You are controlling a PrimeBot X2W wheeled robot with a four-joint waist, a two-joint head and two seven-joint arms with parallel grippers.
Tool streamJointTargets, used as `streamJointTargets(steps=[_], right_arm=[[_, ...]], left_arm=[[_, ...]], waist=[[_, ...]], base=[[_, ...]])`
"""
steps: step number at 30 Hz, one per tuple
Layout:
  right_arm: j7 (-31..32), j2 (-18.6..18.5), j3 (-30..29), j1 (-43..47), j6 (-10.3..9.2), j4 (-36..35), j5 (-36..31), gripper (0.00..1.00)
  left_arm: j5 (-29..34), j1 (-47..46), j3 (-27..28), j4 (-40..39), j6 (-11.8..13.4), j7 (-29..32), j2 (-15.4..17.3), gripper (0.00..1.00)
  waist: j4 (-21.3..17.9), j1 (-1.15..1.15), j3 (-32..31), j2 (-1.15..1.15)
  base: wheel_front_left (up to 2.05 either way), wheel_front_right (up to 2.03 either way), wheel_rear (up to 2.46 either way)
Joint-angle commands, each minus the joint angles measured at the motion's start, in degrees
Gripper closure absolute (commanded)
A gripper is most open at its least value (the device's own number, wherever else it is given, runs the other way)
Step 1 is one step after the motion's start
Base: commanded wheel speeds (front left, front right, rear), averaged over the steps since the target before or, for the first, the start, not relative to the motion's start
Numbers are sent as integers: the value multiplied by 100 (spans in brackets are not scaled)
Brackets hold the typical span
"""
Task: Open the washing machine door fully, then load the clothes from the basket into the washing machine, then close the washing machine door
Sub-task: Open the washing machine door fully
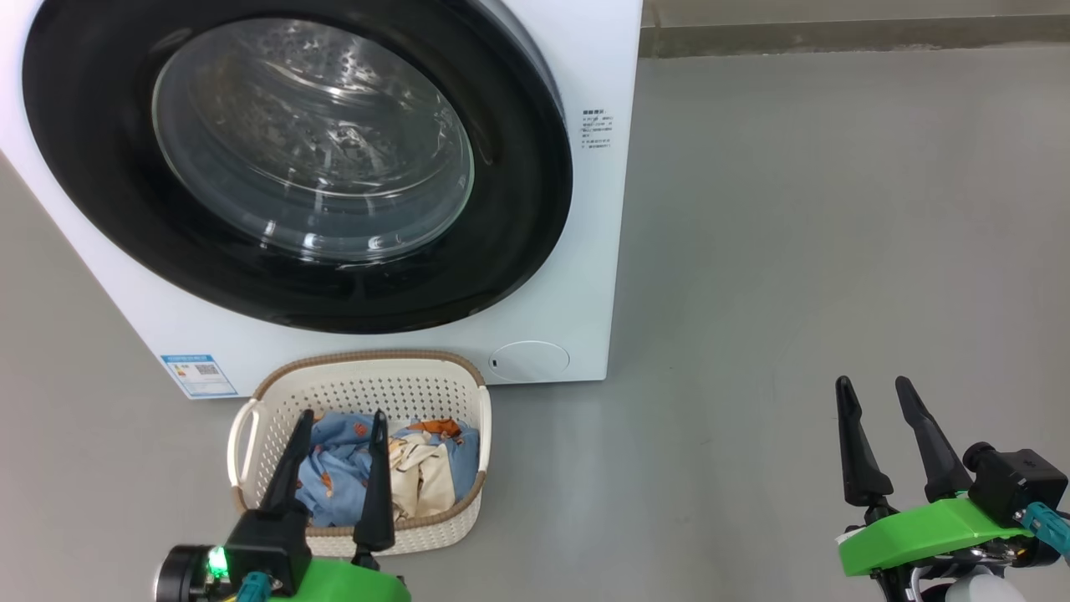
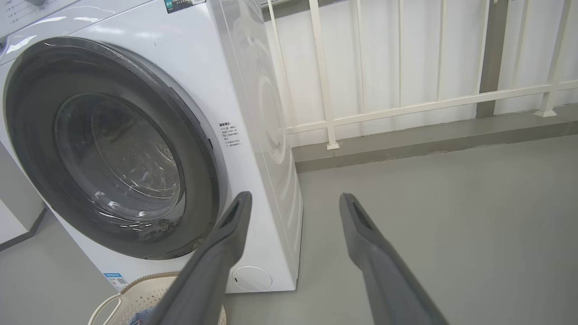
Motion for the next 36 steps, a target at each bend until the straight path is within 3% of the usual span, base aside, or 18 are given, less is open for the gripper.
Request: streamJointTargets(steps=[1,24,25,26,27,36], right_arm=[[-49,-38,152,-249,9,-122,-3,0],[-33,-38,134,-240,9,-96,-31,2],[-17,-38,144,-236,9,-83,18,50],[-3,-38,157,-235,9,-72,61,80],[-2,-38,162,-234,9,-70,71,100],[47,-38,262,-229,9,-57,479,100]], left_arm=[[55,-193,185,-113,54,-37,46,0],[21,-179,202,-11,139,-37,45,0],[17,-178,201,-7,141,-37,45,0],[13,-177,199,-5,142,-37,45,0],[10,-176,197,-4,143,-37,45,0],[2,-185,178,25,140,-37,45,0]], waist=[[0,0,-3,0],[31,0,-59,0],[38,0,-63,0],[45,0,-65,0],[51,0,-67,0],[132,0,-39,0]], base=[[0,0,0],[0,0,0],[0,0,0],[0,0,0],[0,0,0],[0,0,0]])
